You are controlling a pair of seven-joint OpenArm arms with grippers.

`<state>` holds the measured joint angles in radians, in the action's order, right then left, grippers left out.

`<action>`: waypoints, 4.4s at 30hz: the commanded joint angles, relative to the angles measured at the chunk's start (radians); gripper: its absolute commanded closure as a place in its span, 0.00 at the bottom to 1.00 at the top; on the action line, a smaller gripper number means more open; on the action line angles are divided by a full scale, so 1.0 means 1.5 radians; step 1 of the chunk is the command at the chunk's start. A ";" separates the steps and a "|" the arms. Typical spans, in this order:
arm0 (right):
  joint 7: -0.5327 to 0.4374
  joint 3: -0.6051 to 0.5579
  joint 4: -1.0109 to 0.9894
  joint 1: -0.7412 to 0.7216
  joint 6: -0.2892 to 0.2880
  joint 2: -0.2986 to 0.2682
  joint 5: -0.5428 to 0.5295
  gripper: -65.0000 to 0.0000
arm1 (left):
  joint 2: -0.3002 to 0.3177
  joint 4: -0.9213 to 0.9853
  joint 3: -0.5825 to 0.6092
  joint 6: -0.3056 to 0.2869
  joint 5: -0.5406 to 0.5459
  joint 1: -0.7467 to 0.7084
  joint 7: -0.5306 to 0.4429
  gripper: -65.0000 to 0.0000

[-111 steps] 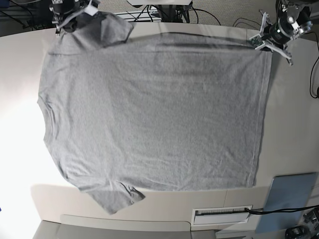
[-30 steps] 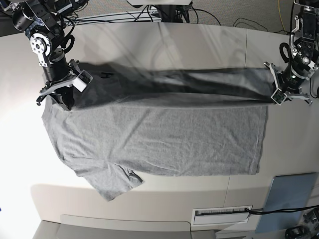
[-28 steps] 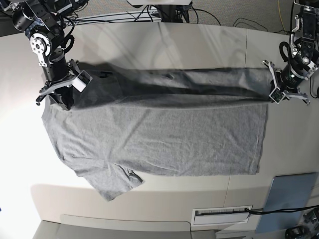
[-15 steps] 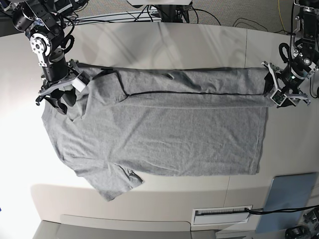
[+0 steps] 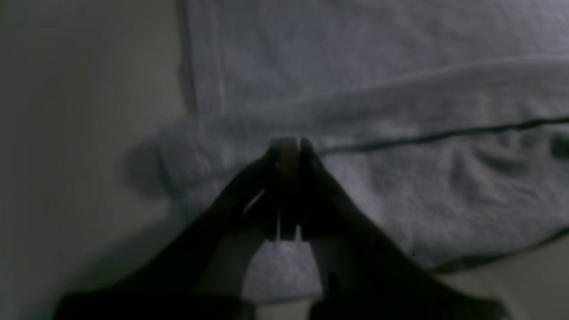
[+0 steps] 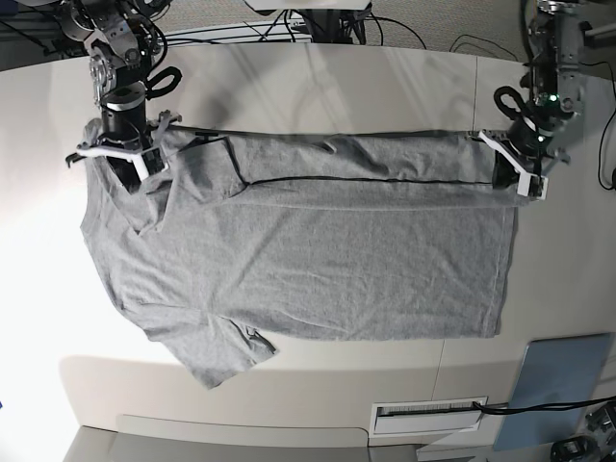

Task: Fold the T-shirt properly
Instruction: 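Lay the lifted shoulder edge down across the shirt body with both grippers, then drag the shirt toward the robot with both grippers and release, then move the right gripper to the sleeve side and the left to the hem corner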

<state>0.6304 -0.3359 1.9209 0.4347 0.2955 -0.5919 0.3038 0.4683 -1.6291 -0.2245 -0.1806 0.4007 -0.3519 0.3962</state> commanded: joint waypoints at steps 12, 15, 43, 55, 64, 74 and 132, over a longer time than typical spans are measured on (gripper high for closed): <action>0.004 0.047 -0.146 -0.001 -0.055 0.038 -0.063 1.00 | -0.003 0.149 -0.006 -0.072 0.044 0.023 0.013 1.00; 0.008 0.046 -0.146 0.020 -0.058 0.036 -0.062 1.00 | 0.008 0.149 -0.006 -0.072 0.043 0.000 0.027 1.00; 0.026 0.047 -0.055 0.319 0.037 0.029 0.091 1.00 | 0.120 0.026 -0.034 -0.155 0.043 -0.300 0.038 1.00; 0.007 0.047 0.058 0.332 0.117 0.029 0.201 1.00 | 0.120 -0.134 -0.179 -0.177 0.086 -0.323 0.033 1.00; 0.016 0.078 0.148 0.254 0.124 0.029 0.244 1.00 | 0.120 -0.208 -0.201 -0.161 0.113 -0.206 0.033 0.61; -0.032 0.116 0.148 0.151 0.062 0.035 0.210 0.62 | 0.116 -0.040 -0.140 -0.131 0.147 0.033 0.075 0.54; 0.029 0.115 -0.196 -0.312 -0.206 0.094 -0.161 0.62 | 0.070 0.589 0.070 -0.272 0.100 0.510 0.184 1.00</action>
<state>0.6968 -0.1684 1.6062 -0.0158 -0.0349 -0.4408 0.0513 0.5571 -0.7380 -0.1181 -0.5858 0.5644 0.3977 0.6567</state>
